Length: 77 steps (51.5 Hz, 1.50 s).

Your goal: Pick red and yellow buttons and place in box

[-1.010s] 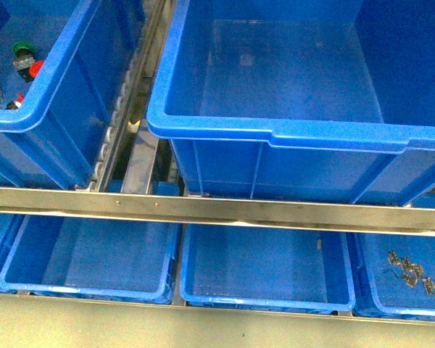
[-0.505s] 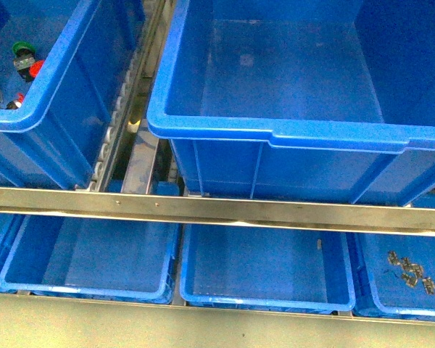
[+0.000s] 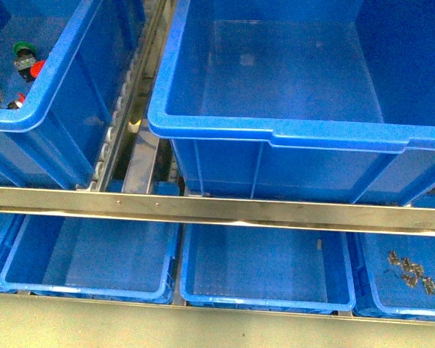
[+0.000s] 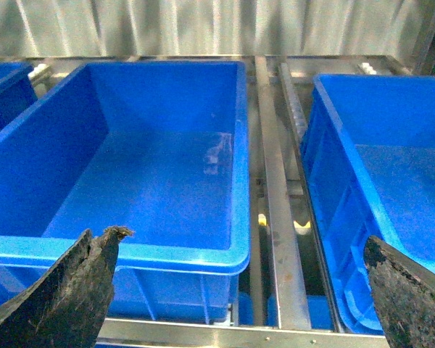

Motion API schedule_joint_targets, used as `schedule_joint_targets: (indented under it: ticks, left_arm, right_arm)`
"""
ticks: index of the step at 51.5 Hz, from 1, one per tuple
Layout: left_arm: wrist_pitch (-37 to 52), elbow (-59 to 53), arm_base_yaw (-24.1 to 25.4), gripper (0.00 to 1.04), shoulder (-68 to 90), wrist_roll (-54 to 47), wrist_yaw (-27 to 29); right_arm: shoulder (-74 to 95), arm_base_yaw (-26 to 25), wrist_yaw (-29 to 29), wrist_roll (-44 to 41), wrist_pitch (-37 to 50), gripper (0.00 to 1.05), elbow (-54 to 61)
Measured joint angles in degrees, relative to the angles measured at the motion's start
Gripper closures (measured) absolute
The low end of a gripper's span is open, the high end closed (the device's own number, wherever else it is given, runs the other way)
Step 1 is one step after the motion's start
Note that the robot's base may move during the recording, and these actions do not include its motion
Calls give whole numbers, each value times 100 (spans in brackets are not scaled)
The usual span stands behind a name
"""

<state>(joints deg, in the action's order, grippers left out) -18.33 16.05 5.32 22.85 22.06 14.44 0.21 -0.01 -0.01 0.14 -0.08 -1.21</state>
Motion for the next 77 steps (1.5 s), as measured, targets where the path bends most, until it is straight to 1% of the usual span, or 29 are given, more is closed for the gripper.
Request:
schedule_joint_targets:
  ticks: [2, 3, 4, 7, 10, 12, 15, 18, 20, 23, 29, 31, 37, 40, 41, 43, 45, 58, 77]
  left_arm:
    - [227, 387, 433, 8, 476, 79, -225]
    - [299, 481, 546, 8, 581, 76, -295]
    - [452, 673, 761, 8, 774, 66, -448]
    - [852, 1235, 1327, 8, 1298, -155, -872]
    - [1005, 1716, 1744, 8, 1751, -382, -1217]
    - [1152, 2052, 1958, 8, 2116, -621, -1399]
    - [1241, 2553, 2059, 8, 2693, -1056, -1792]
    - [1246, 2920, 2039, 8, 3224, -1475, -2164]
    - [1137, 3200, 2015, 8, 3685, -1635, -2308]
    - [1145, 3569, 1895, 8, 4389, -1937, -2236]
    - [1132, 4140, 1766, 8, 5650, -2122, -2299]
    - [1097, 4393, 1661, 8, 6074, -2201, -2240]
    - [994, 5134, 1388, 8, 6909, -2389, -2343]
    - [975, 5530, 1255, 8, 7259, -2430, -2258]
    - [946, 5770, 1174, 8, 7471, -2435, -2201]
    - [791, 6242, 1032, 8, 7895, -2430, -2273]
    - [761, 6485, 922, 8, 8157, -2448, -2247]
    - [487, 7300, 448, 8, 9357, -2728, -2282]
    - [330, 8004, 323, 8, 10496, -2973, -2173]
  right_arm:
    - [0, 0, 0, 0, 0, 6, 0]
    - [0, 0, 0, -2, 0, 6, 0]
    - [0, 0, -4, -2, 0, 6, 0]
    - [2, 0, 0, -2, 0, 6, 0]
    - [0, 0, 0, 0, 0, 6, 0]
    - [0, 0, 0, 0, 0, 6, 0]
    - [0, 0, 4, 0, 0, 6, 0]
    - [0, 0, 0, 0, 0, 6, 0]
    - [0, 0, -2, -2, 0, 6, 0]
    - [0, 0, -2, -2, 0, 6, 0]
    - [0, 0, 2, -2, 0, 6, 0]
    - [2, 0, 2, -2, 0, 6, 0]
    - [0, 0, -2, 0, 0, 6, 0]
    - [0, 0, 0, -2, 0, 6, 0]
    - [0, 0, -2, -2, 0, 6, 0]
    - [0, 0, 0, 0, 0, 6, 0]
    - [0, 0, 0, -2, 0, 6, 0]
    - [0, 0, 0, 0, 0, 6, 0]
    - [0, 0, 0, 0, 0, 6, 0]
